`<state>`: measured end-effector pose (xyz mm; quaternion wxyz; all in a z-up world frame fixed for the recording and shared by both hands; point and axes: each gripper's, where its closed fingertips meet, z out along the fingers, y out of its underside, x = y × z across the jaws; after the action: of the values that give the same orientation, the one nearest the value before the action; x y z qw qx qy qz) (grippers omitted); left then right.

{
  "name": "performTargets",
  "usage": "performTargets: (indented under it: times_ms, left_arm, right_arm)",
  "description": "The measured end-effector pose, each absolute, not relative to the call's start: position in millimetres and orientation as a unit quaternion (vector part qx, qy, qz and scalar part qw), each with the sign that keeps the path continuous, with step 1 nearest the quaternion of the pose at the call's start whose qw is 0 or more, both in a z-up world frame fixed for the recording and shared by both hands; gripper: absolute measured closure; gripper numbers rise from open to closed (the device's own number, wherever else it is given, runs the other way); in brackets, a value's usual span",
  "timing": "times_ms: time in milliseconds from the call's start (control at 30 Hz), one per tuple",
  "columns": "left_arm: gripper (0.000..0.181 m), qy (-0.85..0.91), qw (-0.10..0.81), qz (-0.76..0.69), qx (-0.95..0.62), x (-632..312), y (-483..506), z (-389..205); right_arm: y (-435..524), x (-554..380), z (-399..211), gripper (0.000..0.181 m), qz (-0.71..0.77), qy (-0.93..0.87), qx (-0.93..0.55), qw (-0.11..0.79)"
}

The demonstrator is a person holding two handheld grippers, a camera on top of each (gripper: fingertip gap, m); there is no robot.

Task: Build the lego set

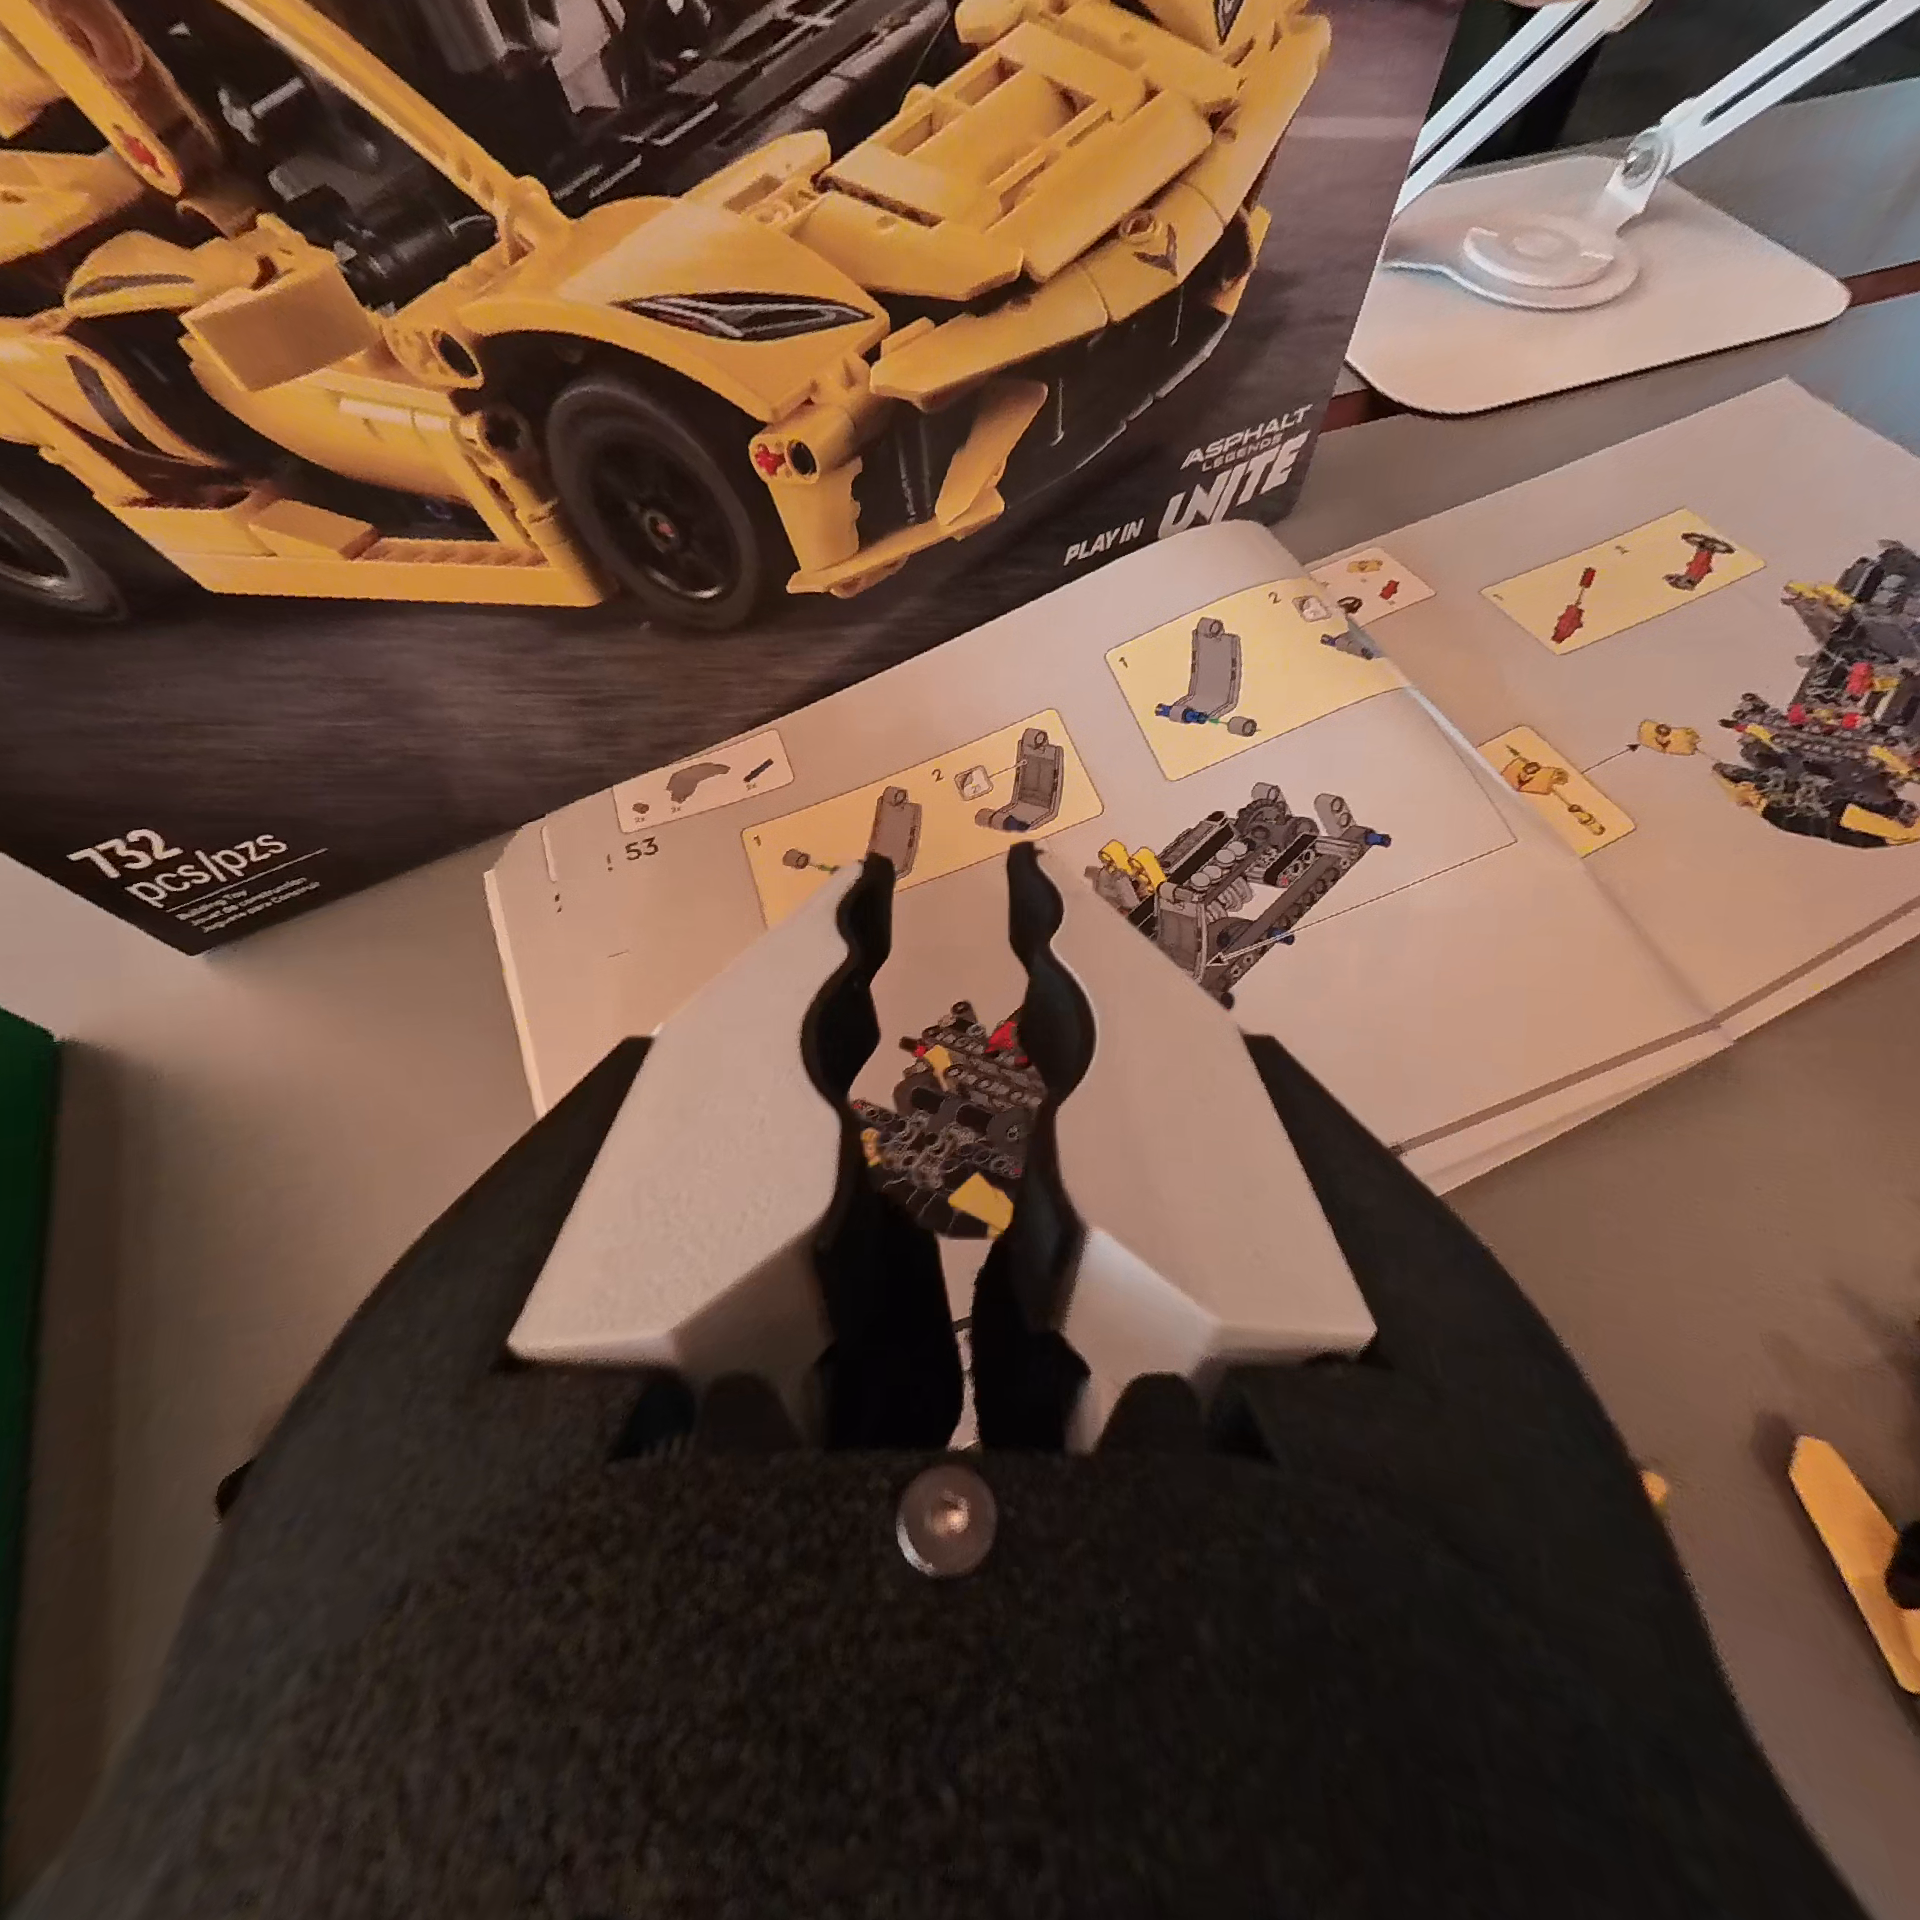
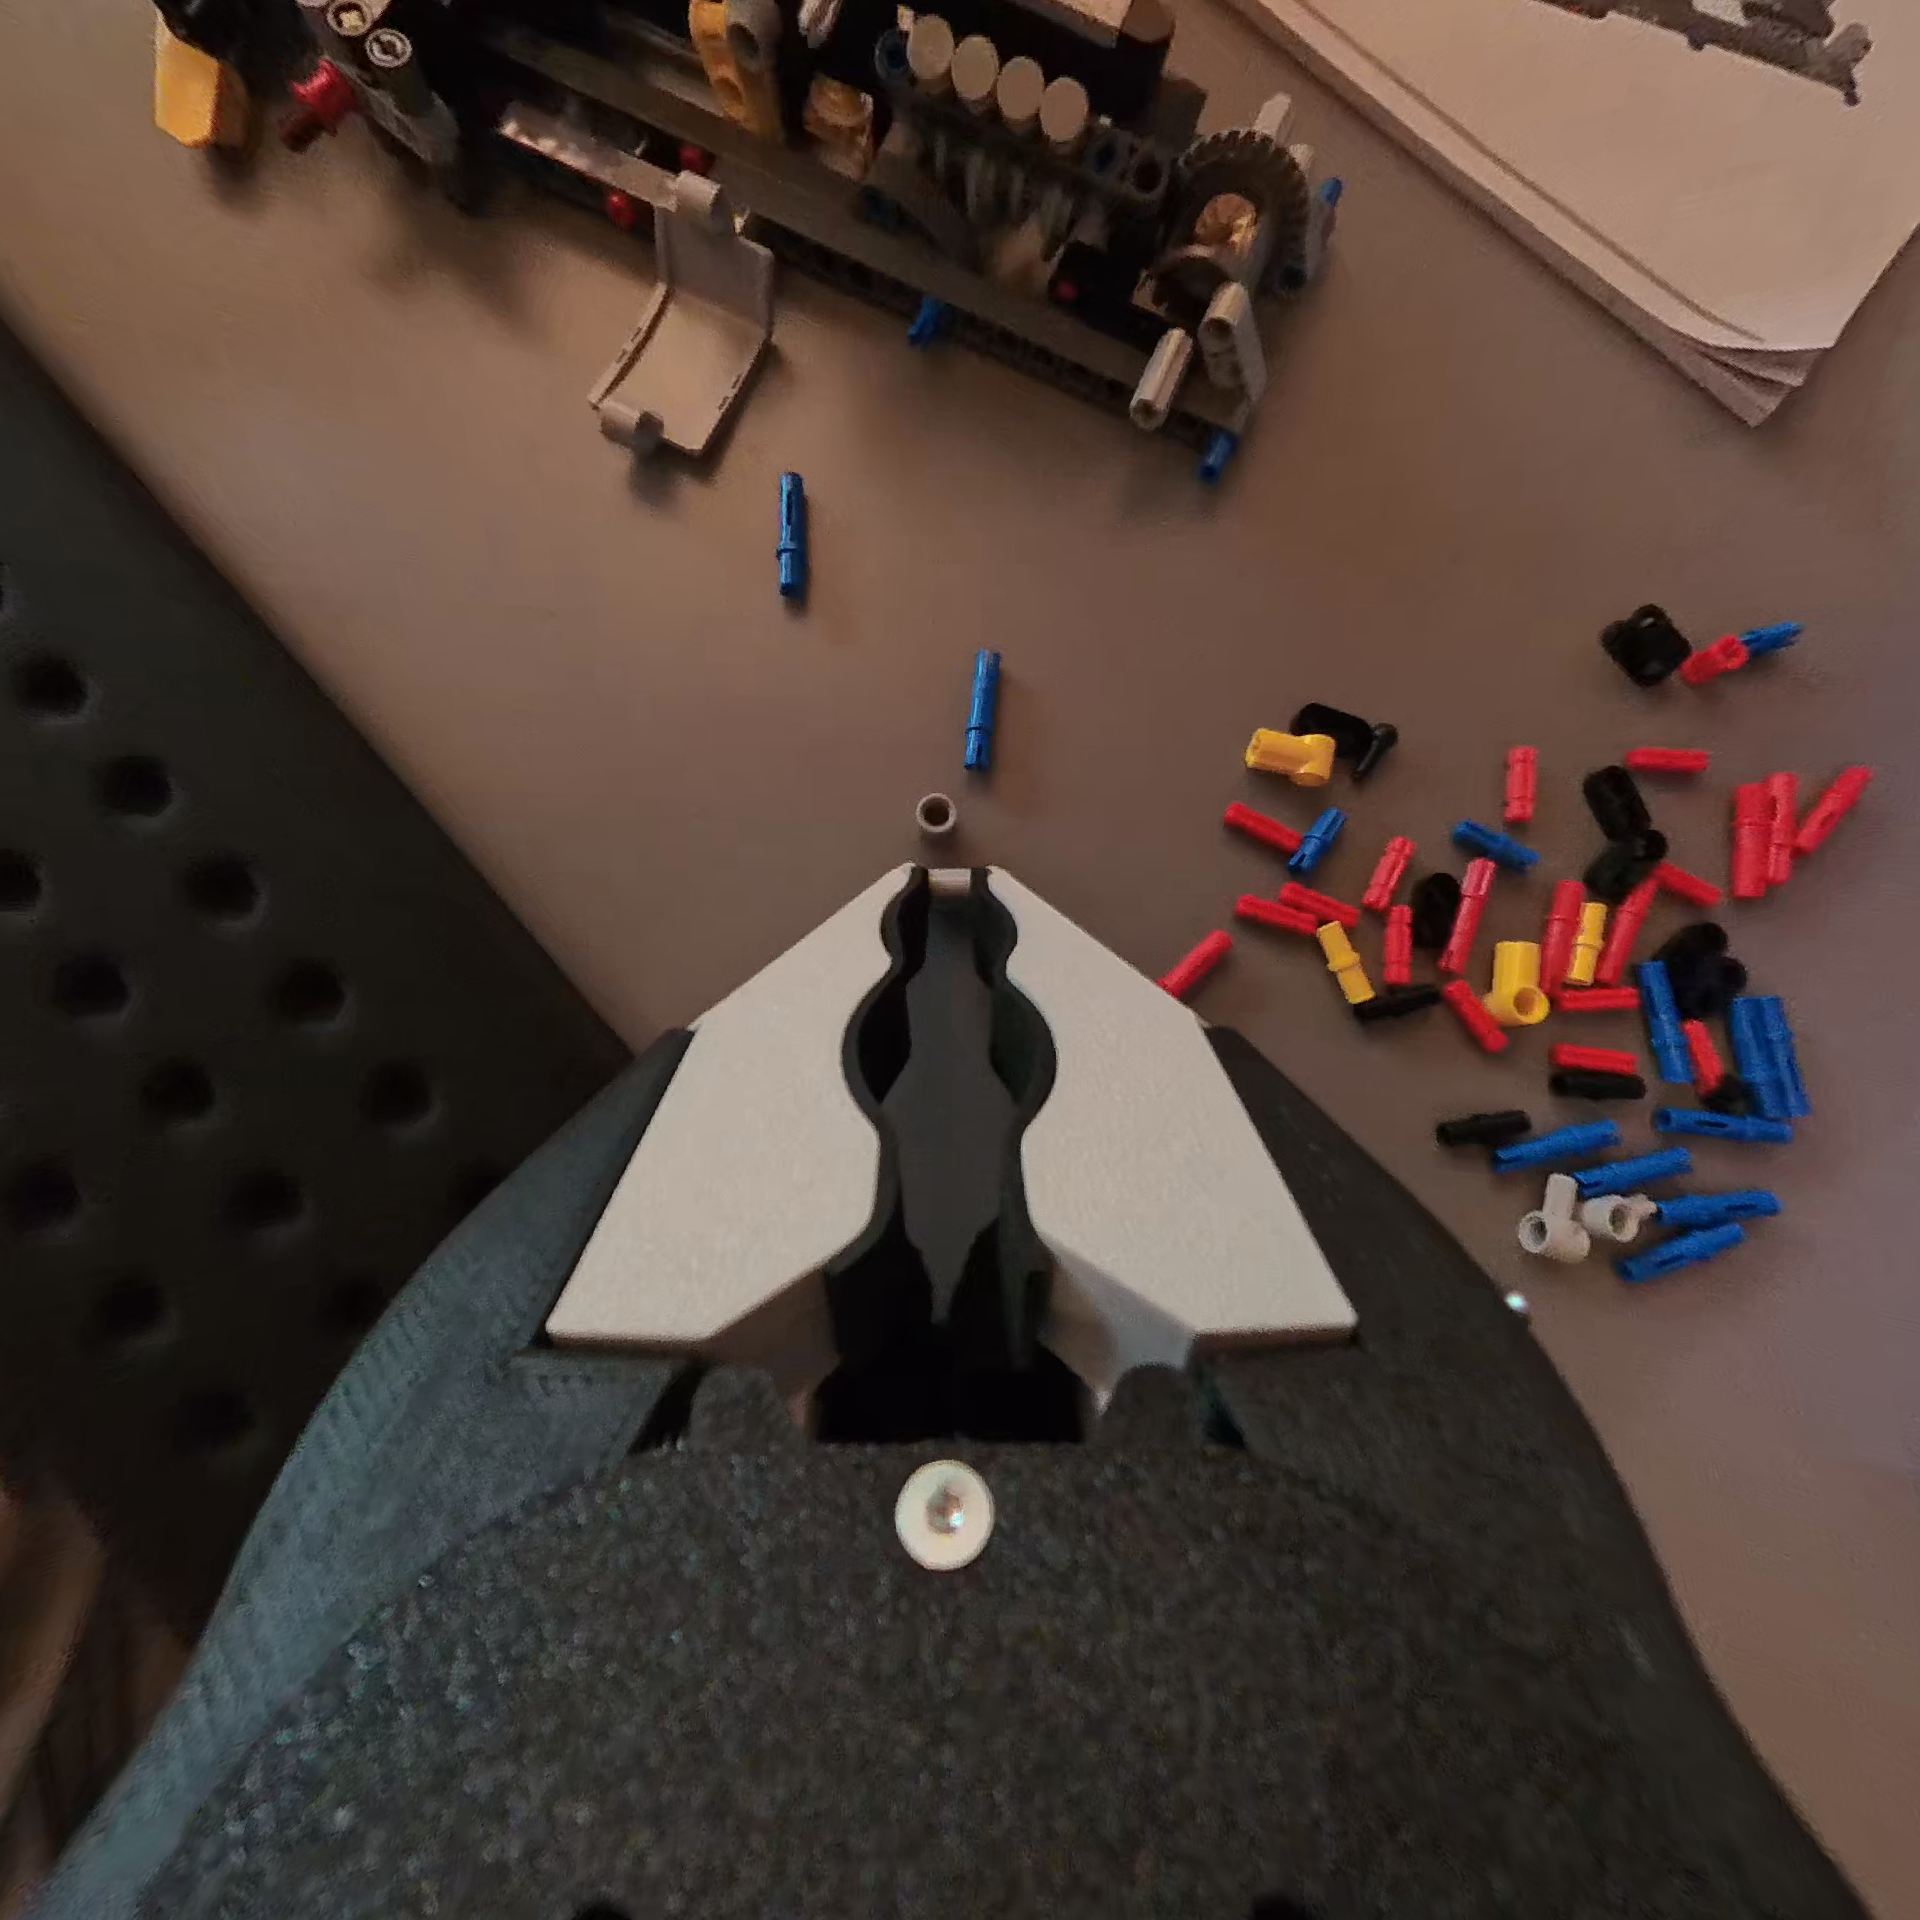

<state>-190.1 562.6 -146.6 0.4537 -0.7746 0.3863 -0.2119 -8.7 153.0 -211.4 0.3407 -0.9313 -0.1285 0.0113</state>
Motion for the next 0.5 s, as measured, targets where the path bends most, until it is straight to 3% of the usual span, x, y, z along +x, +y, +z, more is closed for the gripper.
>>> performTargets:
  times_ms: [500]
  left_arm:
    - [0.161, 0.403, 0.44, -0.24, -0.765, -174.0, 548.9, -146.0]
  right_arm:
    - [155.0, -14.2, -212.8, 0.174, 0.006, -0.137, -0.93, 0.342]
